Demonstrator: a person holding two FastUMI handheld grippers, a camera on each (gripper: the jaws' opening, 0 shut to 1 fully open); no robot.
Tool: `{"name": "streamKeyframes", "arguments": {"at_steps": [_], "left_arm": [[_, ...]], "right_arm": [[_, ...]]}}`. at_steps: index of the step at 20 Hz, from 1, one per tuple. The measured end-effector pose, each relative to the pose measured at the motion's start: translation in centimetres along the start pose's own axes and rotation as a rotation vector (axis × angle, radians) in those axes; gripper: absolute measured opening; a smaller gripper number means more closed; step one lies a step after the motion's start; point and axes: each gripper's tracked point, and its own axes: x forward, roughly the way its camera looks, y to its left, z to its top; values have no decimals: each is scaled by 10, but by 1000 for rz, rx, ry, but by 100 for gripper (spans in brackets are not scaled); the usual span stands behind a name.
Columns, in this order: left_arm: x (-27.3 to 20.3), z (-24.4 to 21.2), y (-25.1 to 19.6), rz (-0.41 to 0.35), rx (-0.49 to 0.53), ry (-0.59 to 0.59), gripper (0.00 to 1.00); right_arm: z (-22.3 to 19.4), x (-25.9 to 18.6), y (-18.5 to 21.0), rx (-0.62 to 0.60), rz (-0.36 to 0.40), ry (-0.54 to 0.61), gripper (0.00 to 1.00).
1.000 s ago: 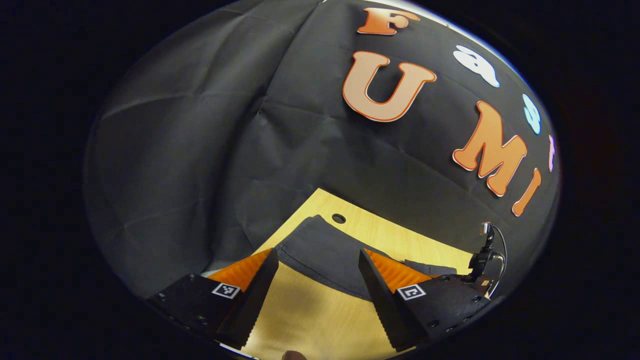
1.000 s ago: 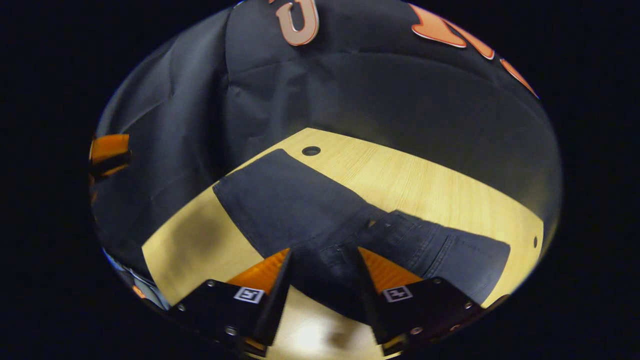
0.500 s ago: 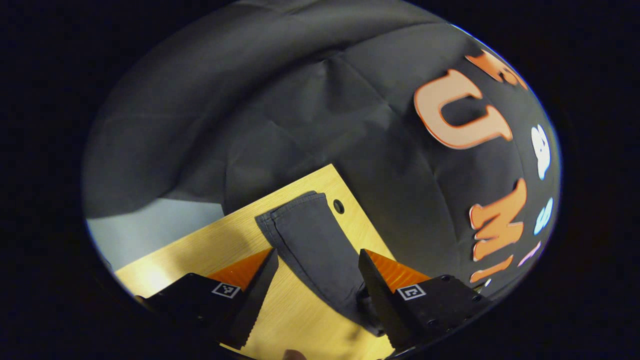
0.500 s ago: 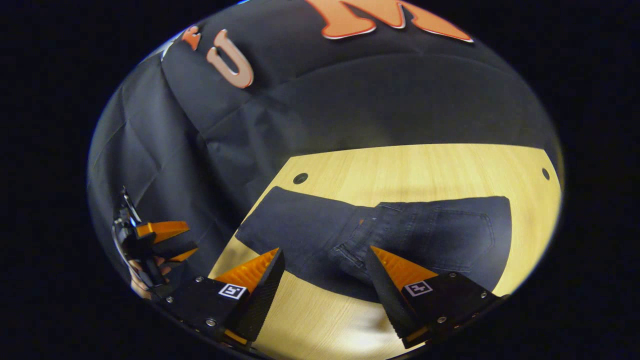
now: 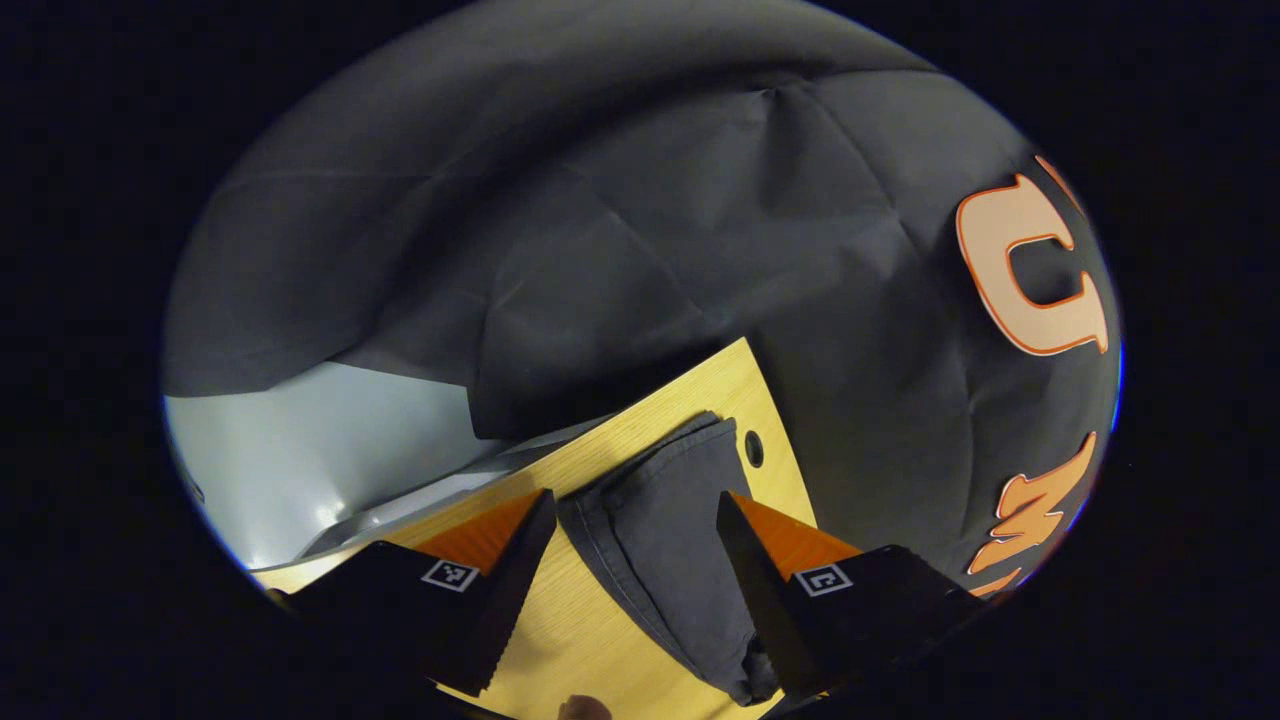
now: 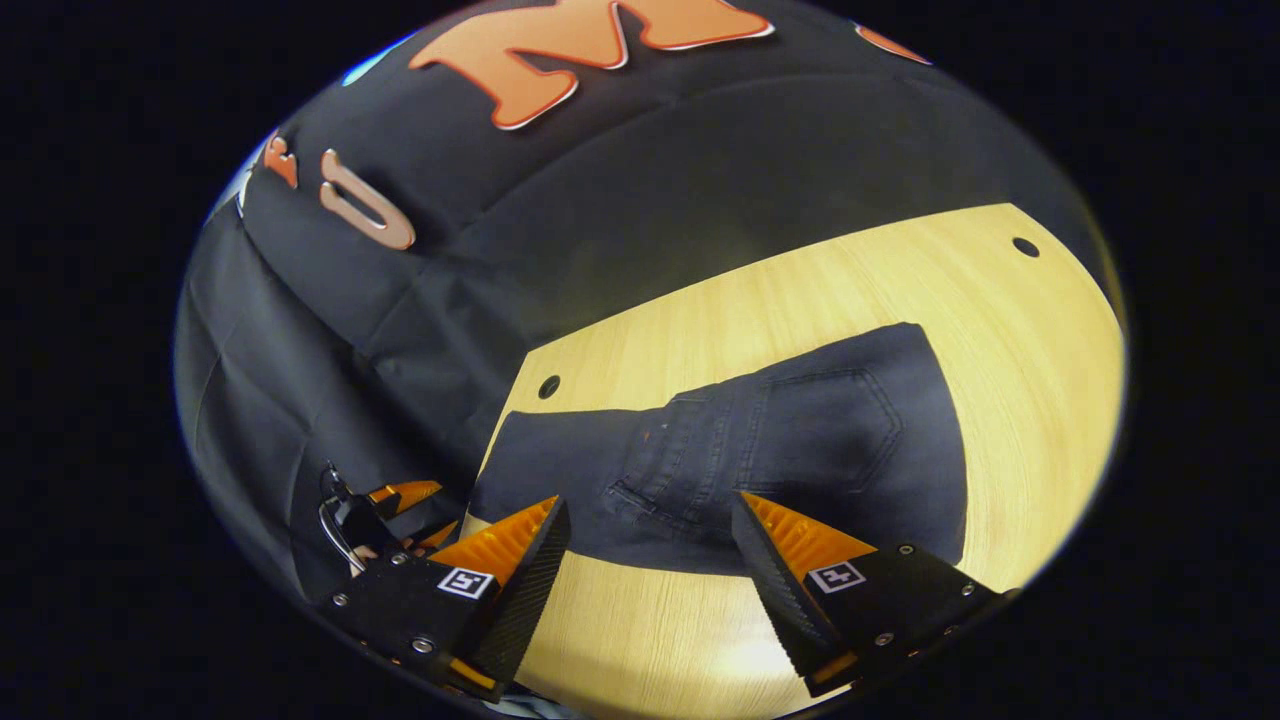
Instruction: Grasp the waist and the cuffs of the jeans and fold them to make the two legs overlap; first hold the waist and fold one-third of the jeans toward the cuffs, then hold the cuffs and fold the remaining one-third in the same direction to finish folding.
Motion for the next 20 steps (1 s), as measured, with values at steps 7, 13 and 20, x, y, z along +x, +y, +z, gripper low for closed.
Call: {"name": "streamKeyframes", "arguments": {"at_steps": [7,13,20], "left_arm": [[15,-2,22,60,19,-46,99],[30,-16,8,30,65,-13,99],[49,-52,-30,-69,1,48,99]], "right_arm": [[21,-2,-24,75,-30,-33,98],[18,6,-22,111,-9,-10,99],[21,-1,-37,194,6,-19,98]]}}
